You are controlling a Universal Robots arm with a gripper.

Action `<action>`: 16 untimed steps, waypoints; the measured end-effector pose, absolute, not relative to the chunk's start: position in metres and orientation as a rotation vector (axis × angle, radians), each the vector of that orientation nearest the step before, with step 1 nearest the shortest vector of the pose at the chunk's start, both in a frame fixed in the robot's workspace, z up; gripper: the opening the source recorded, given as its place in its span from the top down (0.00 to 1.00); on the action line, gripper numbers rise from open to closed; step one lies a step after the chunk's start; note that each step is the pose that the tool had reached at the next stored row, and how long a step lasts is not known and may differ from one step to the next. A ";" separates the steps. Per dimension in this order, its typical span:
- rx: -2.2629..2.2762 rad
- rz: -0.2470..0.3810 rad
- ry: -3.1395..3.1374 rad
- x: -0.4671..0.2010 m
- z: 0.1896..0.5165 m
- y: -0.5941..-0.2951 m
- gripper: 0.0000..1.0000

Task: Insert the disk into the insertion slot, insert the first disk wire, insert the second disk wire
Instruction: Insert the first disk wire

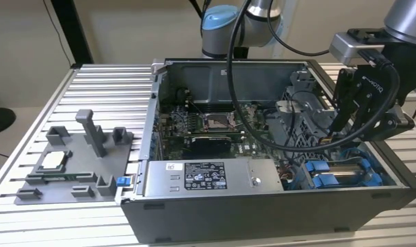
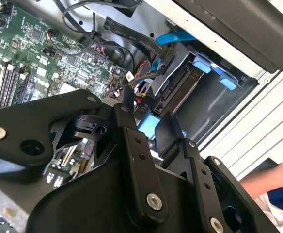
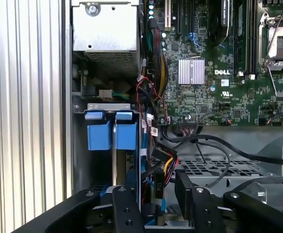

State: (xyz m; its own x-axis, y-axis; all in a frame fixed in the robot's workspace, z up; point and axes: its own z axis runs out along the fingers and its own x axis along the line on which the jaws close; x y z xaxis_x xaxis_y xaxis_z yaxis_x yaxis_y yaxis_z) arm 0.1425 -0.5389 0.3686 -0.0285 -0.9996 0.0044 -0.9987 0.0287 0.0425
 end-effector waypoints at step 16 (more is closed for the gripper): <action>2.166 -0.043 -2.229 0.142 0.369 -0.539 1.00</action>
